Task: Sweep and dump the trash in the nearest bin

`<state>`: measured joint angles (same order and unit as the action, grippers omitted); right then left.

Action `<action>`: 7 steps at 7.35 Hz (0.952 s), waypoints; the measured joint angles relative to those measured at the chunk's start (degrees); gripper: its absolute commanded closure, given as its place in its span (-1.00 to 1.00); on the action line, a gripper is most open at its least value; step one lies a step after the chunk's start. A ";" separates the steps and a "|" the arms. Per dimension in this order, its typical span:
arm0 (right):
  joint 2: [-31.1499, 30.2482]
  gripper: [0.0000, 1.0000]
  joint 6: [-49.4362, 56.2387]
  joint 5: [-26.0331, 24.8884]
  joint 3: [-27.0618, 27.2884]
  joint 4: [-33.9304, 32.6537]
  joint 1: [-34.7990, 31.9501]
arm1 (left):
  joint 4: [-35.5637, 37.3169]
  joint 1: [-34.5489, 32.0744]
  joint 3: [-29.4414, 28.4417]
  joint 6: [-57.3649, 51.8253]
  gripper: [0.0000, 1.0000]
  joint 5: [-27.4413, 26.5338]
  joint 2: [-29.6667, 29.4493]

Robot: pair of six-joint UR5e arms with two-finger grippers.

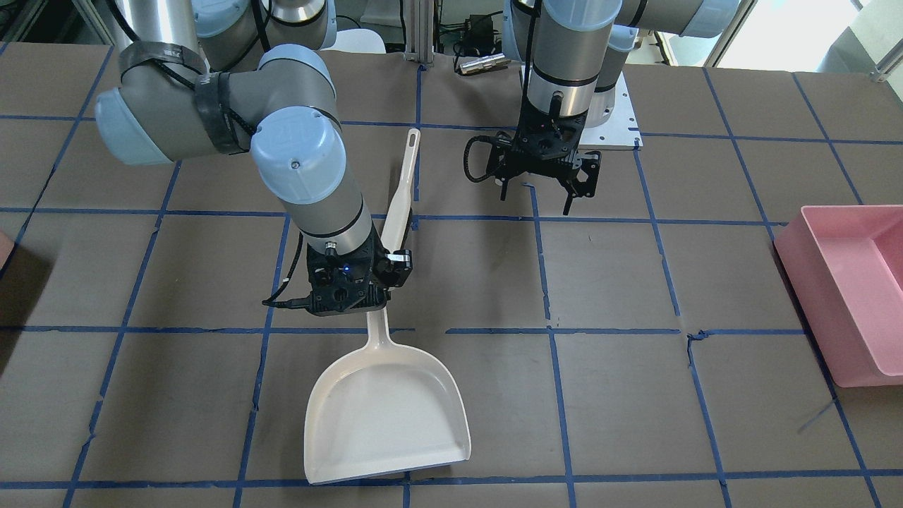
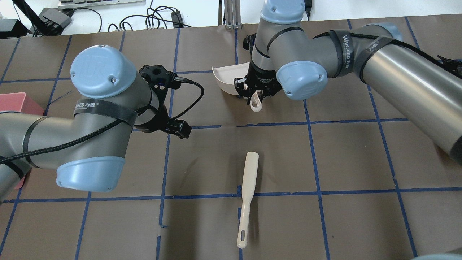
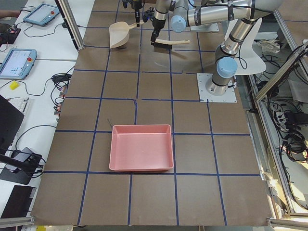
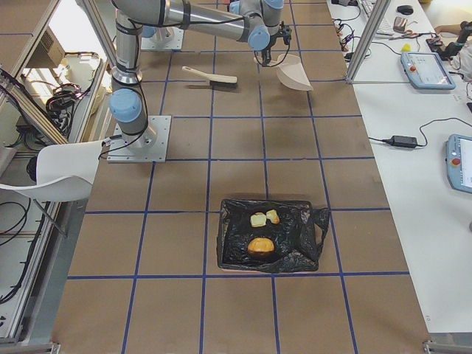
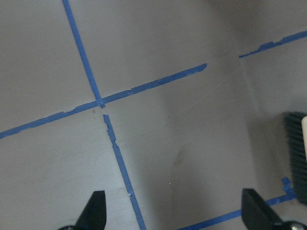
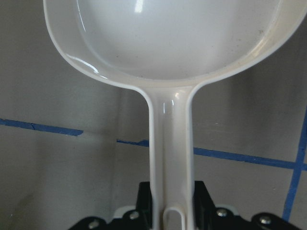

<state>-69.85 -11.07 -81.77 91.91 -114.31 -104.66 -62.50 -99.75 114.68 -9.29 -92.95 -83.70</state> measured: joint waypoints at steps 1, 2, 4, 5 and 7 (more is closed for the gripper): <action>0.44 1.00 -0.92 0.02 0.89 -1.85 -0.59 | -1.20 0.12 0.01 -0.33 -1.00 -0.26 0.76; 1.04 1.00 -1.44 0.05 1.44 -3.05 -0.99 | -1.82 0.14 0.01 -0.49 -1.00 -0.39 1.14; 2.69 0.99 -2.20 0.03 2.06 -5.35 -2.70 | -2.25 0.20 0.04 -0.60 -1.00 -0.56 1.65; 3.45 0.99 -2.66 -0.01 2.16 -6.32 -3.36 | -2.39 0.26 0.07 -0.58 -1.00 -0.64 2.01; 4.07 0.99 -4.31 -0.07 2.25 -6.95 -3.62 | -2.50 0.65 0.08 -0.55 -1.00 -2.01 3.08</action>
<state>-65.78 -15.38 -81.84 94.17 -121.26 -108.28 -65.00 -99.10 114.76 -9.85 -94.96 -80.62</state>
